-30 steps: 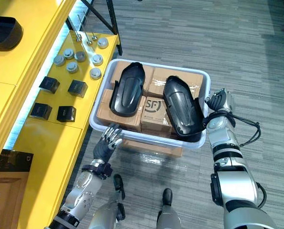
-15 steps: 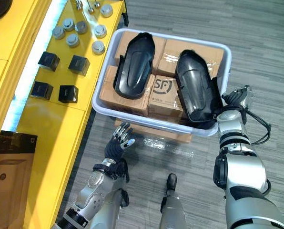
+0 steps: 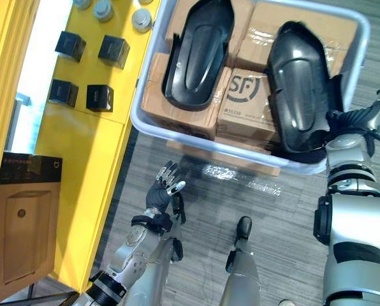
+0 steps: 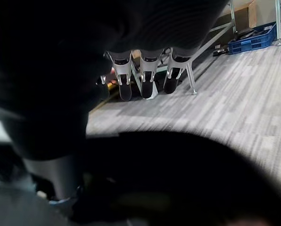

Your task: Walk over and take plastic housings, then place them on the shelf

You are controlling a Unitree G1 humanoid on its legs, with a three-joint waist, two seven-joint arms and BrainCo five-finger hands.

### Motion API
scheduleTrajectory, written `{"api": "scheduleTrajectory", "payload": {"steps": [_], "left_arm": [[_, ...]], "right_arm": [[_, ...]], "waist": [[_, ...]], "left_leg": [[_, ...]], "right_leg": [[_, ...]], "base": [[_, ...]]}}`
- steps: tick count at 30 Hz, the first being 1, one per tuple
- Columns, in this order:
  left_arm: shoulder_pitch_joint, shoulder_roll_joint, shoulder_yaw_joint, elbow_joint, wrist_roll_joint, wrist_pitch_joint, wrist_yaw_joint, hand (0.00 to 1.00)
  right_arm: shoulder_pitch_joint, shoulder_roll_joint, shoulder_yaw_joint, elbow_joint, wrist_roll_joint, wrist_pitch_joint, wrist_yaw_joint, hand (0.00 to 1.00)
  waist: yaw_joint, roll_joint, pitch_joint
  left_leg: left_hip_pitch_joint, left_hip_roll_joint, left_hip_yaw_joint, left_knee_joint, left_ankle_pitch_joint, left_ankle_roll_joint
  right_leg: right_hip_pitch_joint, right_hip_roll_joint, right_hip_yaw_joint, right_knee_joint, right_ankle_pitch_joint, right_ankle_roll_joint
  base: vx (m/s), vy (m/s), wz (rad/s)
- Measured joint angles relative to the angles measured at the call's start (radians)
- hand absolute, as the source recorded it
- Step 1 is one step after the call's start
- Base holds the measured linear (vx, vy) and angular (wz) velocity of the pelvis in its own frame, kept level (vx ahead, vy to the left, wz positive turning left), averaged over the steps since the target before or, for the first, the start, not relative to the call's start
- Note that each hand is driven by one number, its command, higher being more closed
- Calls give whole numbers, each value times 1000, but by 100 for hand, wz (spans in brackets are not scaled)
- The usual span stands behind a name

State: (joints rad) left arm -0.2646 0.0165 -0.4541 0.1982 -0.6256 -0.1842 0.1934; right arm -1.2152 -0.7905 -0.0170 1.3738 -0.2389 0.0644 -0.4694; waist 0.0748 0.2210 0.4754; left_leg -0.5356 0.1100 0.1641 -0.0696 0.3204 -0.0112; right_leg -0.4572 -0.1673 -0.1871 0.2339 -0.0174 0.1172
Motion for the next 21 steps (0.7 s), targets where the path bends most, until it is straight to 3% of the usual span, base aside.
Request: {"api": "scheduleTrajectory", "payload": {"steps": [6,7,12,21], "left_arm": [[-16,-8,29,20,15,-1,4,0],[-16,-12,36,20,21,-1,6,0],[-14,-18,39,20,22,-1,12,0],[-16,-50,64,20,22,-1,11,0]], "right_arm": [[-1,-47,72,0,3,-24,23,0],[0,-56,80,1,3,-28,30,100],[1,-89,149,20,31,-40,85,100],[40,-104,156,18,44,-44,119,100]], "waist": [[5,4,1],[8,4,1],[21,7,2],[27,13,0]], "left_leg": [[-29,-4,-16,11,-4,-5],[-38,-4,-21,15,-4,-5],[-44,-5,-26,21,-4,-5],[-43,-4,-31,36,-2,-3]], "right_leg": [[-15,-4,-15,5,-5,-1],[-21,-4,-18,7,-7,-2],[-33,-7,-20,31,-22,-2],[-27,-7,-22,36,-24,-2]], "base": [[19,-49,6],[8,-54,7],[6,-60,3],[15,-74,1]]}}
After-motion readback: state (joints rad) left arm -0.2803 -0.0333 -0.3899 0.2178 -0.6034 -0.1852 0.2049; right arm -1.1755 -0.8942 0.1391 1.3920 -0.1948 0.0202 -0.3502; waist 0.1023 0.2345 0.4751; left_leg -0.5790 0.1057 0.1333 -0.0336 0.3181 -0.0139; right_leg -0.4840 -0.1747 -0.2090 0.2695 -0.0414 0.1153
